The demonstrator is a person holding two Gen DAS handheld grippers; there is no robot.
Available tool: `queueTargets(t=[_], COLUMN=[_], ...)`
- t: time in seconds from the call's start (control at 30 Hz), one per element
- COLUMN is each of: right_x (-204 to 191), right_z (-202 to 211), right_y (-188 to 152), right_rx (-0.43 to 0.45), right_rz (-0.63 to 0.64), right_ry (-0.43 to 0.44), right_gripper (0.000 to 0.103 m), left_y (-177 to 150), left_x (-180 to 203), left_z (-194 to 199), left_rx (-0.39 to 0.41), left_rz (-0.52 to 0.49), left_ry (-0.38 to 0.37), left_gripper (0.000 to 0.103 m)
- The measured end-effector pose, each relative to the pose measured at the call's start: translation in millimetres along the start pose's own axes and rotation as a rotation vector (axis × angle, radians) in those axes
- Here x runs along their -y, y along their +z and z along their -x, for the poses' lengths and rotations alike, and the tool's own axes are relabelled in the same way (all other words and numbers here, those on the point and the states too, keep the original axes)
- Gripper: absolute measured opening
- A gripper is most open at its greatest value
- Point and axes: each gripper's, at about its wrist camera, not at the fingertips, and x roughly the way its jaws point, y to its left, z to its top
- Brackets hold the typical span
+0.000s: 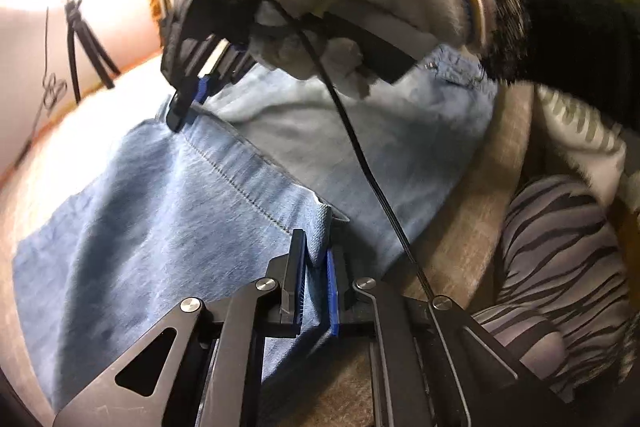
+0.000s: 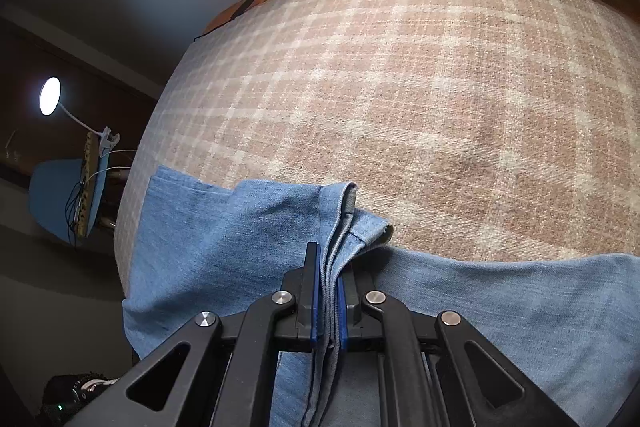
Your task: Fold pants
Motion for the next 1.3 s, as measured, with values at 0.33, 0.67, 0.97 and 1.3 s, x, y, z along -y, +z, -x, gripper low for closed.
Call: queueTargets(t=[0.33, 0.67, 0.97, 1.3], right_x=[0, 0, -11, -28], right_z=[0, 0, 24, 96], right_y=[1, 2, 4, -2], right_rx=[-0.006, -0.002, 0.057, 0.176], right_rz=[0.002, 0.001, 0.019, 0.053], right_ry=[0.001, 0.002, -0.007, -0.073], right_gripper=[0.005, 0.005, 0.005, 0.004], left_y=[-7, -6, 11, 36], left_x=[37, 39, -5, 17], left_z=[-13, -21, 35, 51], left_rx=[-0.025, -0.009, 0.149, 0.239], left_rz=[-0.166, -0.226, 0.114, 0.101], left_ry=[0.117, 0.15, -0.029, -0.07], left_gripper=[0.027, 0.01, 0.009, 0.009])
